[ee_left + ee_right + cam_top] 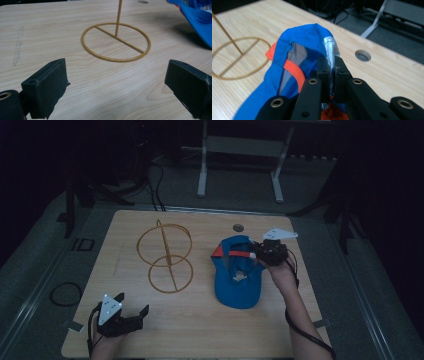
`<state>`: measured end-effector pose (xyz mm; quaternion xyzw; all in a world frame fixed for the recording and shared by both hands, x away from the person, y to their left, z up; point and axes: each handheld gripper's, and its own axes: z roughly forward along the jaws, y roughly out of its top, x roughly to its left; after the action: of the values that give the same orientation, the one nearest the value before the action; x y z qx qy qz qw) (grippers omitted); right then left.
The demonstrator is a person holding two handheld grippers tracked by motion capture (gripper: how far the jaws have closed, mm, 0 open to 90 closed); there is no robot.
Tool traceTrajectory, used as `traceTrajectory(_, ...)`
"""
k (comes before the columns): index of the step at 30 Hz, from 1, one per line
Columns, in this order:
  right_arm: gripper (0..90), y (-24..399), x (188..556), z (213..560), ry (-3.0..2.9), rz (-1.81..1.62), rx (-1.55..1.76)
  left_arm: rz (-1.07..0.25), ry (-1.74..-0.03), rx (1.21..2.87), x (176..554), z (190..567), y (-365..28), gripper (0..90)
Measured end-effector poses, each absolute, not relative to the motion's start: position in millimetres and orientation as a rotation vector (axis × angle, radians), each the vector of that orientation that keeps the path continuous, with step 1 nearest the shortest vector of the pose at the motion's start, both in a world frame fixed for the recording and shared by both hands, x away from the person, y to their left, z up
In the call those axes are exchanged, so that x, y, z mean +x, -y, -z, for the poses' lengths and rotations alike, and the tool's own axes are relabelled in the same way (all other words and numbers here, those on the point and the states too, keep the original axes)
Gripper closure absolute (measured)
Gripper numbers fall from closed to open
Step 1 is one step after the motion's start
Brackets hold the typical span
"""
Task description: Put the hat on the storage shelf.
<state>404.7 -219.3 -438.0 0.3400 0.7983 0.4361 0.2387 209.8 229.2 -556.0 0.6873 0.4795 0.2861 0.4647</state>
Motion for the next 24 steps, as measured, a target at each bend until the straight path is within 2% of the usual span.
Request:
traceTrajectory(15, 86.1, 229.5, 381.9, 392.1, -2.124, -1.355, 0.904, -0.595, -1.094, 1.654, 203.8, 527.6, -207.5, 5.0)
traceTrajectory(24, 86.2, 224.3, 364.2, 367.0, -2.1, -1.381, 0.839, -0.651, -1.017, 1.659, 208.2, 483.2, -198.7, 6.1)
